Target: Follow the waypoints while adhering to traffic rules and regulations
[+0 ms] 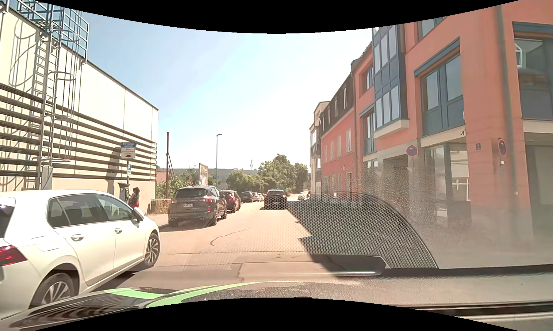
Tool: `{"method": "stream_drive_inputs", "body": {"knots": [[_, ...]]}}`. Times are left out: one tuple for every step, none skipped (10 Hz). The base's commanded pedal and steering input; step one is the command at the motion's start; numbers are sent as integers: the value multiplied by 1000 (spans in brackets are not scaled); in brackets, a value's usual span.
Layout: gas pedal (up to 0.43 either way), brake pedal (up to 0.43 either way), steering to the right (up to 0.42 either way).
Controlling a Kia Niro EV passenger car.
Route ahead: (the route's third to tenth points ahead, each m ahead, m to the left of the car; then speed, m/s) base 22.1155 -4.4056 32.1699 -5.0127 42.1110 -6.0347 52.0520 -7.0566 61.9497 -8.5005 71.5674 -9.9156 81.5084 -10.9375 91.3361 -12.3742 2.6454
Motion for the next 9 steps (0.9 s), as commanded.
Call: {"method": "stream_drive_inputs", "body": {"knots": [[268, 0, 17], [268, 0, 16], [280, 0, 15], [280, 0, 15], [280, 0, 15], [280, 0, 15], [280, 0, 14], [280, 0, 13], [280, 0, 12]]}}
